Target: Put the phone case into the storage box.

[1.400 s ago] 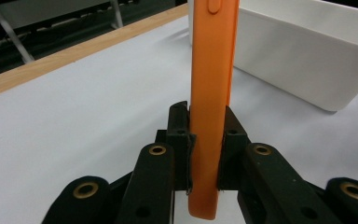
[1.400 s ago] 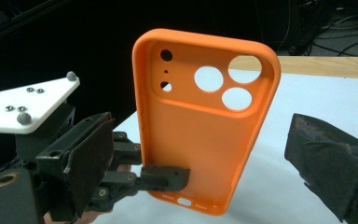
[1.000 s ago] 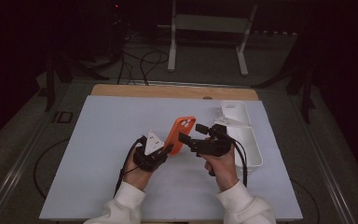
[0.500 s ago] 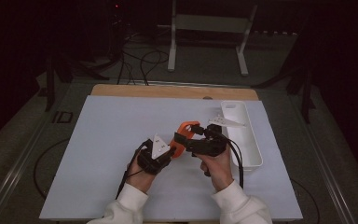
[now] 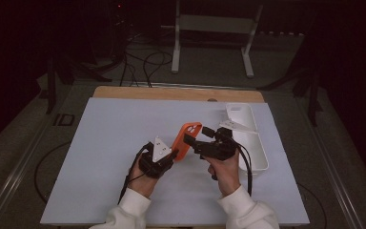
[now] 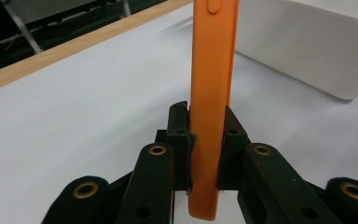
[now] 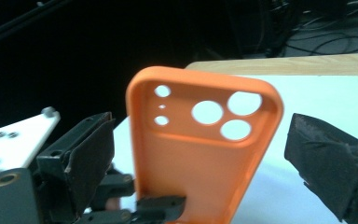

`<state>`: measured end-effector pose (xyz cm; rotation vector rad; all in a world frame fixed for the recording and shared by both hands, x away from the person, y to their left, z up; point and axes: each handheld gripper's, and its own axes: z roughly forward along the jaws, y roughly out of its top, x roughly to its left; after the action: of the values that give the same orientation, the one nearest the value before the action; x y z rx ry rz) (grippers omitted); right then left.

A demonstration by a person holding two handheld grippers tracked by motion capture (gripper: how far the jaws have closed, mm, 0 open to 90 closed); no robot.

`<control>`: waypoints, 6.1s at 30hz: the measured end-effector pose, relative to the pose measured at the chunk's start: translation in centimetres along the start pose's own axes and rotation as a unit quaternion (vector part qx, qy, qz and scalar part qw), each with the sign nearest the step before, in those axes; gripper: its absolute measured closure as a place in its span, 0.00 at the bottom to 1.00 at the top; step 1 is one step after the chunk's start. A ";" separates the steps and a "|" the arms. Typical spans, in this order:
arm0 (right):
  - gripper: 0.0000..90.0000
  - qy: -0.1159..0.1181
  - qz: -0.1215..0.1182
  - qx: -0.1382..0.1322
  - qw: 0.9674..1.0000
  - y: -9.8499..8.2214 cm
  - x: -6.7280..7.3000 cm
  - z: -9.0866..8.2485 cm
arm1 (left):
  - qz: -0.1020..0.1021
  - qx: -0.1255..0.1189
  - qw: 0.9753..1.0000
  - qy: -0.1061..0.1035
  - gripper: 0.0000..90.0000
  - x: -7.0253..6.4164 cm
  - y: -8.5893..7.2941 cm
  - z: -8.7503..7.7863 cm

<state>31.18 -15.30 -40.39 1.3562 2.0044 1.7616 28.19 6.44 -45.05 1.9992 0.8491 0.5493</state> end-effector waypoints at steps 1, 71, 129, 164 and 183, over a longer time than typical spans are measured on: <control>0.09 -0.003 0.006 -0.002 1.000 0.0 -0.1 0.1 | 0.001 0.001 1.000 -0.001 0.89 -0.1 0.0 0.0; 0.18 -0.048 -0.013 0.002 0.999 -0.2 1.5 1.8 | -0.037 -0.015 0.998 -0.053 0.00 1.9 -0.1 -2.1; 0.18 -0.080 -0.078 -0.008 0.994 2.9 0.0 1.7 | -0.063 -0.045 0.997 -0.006 0.00 9.3 -7.7 -8.0; 0.18 -0.117 -0.100 -0.019 0.988 5.8 -1.4 1.9 | -0.061 -0.061 0.996 0.026 0.00 9.7 -9.6 -9.0; 0.18 -0.129 -0.111 -0.028 0.985 7.5 -2.2 2.5 | -0.064 -0.063 0.996 0.029 0.00 9.7 -9.6 -9.0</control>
<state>37.85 -15.75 -35.69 1.2195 1.8700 1.4532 25.46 22.29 -47.97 1.8083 0.9486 0.5749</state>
